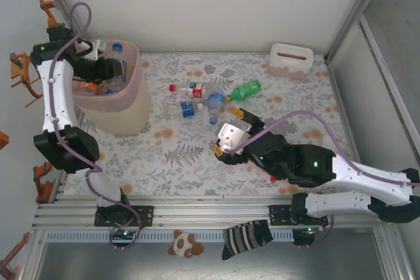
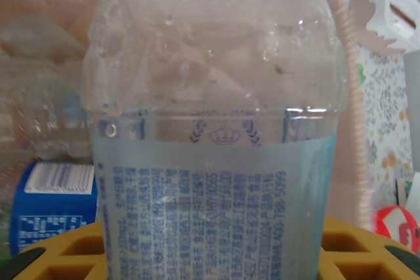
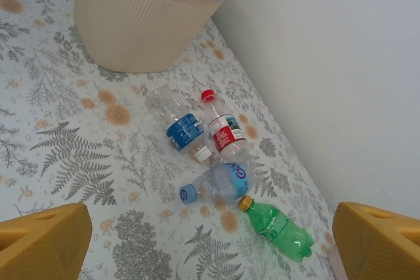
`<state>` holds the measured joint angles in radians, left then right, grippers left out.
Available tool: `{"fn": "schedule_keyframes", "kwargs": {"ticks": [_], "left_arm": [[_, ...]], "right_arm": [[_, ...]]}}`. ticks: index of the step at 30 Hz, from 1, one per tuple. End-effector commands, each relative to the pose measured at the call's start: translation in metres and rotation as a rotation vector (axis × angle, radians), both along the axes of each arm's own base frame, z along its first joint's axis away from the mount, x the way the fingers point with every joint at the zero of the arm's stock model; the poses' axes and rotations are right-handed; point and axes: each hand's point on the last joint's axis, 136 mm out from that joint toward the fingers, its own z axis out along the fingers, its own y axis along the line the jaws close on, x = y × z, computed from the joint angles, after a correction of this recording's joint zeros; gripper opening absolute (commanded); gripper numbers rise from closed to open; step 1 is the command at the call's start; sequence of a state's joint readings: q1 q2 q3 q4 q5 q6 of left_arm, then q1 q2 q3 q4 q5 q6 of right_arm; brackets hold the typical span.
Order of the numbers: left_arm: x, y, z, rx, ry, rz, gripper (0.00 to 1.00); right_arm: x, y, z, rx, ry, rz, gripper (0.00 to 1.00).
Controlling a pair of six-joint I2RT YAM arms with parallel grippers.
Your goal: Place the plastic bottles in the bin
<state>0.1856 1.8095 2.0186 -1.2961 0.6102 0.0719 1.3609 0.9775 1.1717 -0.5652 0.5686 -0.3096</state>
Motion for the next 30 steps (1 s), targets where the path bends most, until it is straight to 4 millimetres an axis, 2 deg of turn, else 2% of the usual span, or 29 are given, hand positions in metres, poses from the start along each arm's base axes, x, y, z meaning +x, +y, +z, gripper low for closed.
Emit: {"fn": "schedule_keyframes", "kwargs": {"ticks": [1,7,9,11,15,20,27,30], "left_arm": [[-0.012,-0.01,-0.015,-0.04,0.042,-0.044,0.47],[-0.027,-0.016,-0.051,-0.024,0.139,-0.066,0.51],[-0.028,-0.015,-0.055,0.006,0.146,-0.067,0.55],[-0.026,-0.015,-0.048,0.01,0.127,-0.063,0.62],[-0.019,-0.014,-0.021,0.014,0.043,-0.053,0.72],[-0.013,-0.013,0.004,0.023,-0.023,-0.04,0.78],[-0.008,-0.011,0.023,0.037,-0.073,-0.024,0.81],[-0.006,-0.012,0.026,0.031,-0.084,-0.028,0.72]], "right_arm": [[0.001,0.002,0.014,0.053,0.013,-0.005,0.93],[0.002,0.003,0.013,0.049,0.017,0.0,0.93],[0.002,0.003,0.013,0.051,0.018,0.001,0.94],[0.002,0.002,0.013,0.049,0.017,0.001,0.94],[0.003,0.0,0.016,0.055,0.013,-0.002,0.94],[0.003,-0.003,0.018,0.066,0.012,-0.007,0.93],[0.002,-0.008,0.023,0.082,0.007,-0.01,0.93],[0.002,-0.007,0.022,0.081,0.007,-0.008,0.93]]}}
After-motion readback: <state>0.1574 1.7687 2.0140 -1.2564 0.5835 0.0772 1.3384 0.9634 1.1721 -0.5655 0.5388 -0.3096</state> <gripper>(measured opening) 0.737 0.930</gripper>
